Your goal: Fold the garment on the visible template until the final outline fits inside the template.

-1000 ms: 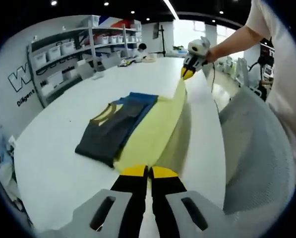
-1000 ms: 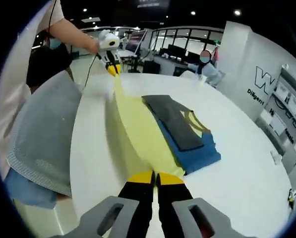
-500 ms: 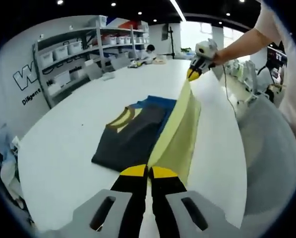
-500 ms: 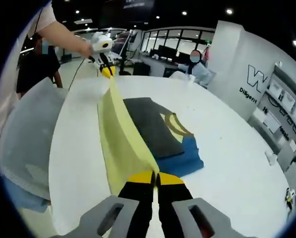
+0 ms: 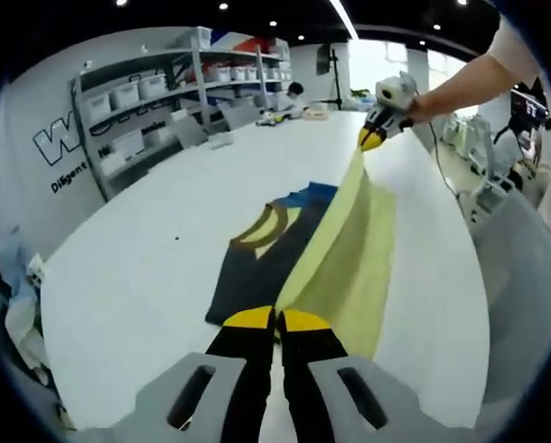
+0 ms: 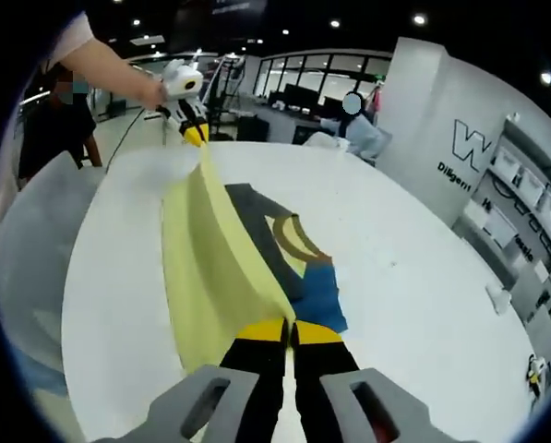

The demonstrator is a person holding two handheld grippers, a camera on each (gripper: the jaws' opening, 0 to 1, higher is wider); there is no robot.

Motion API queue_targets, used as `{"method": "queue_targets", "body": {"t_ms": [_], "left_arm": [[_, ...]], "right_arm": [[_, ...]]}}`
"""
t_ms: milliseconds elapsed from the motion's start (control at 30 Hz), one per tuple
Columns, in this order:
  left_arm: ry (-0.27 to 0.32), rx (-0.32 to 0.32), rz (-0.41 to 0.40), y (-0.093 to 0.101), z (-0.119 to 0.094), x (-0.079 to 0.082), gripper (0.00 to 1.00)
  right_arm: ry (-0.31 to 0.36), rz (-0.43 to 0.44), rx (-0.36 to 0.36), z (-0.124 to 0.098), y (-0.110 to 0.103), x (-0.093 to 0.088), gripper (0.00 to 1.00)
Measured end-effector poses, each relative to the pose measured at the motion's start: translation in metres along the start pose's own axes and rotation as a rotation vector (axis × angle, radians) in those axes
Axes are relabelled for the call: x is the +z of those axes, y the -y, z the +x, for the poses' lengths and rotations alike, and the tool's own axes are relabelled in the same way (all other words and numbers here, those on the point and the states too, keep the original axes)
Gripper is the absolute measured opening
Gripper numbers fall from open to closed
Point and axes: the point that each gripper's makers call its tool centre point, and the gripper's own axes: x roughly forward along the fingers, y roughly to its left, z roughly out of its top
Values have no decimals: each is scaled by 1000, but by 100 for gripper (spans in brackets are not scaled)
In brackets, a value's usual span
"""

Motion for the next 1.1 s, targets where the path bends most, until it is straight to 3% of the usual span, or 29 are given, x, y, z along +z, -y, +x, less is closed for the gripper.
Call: {"method": "queue_targets", "body": {"t_ms": [767,1100], "left_arm": [[-31,55,-69,-57,41,-1,0],[-39,81,-106,-76,58,0,0]], "right_arm": [[-27,26,-6,43,45,5,0],[-49,71,-21,62,62,-3,0]]}}
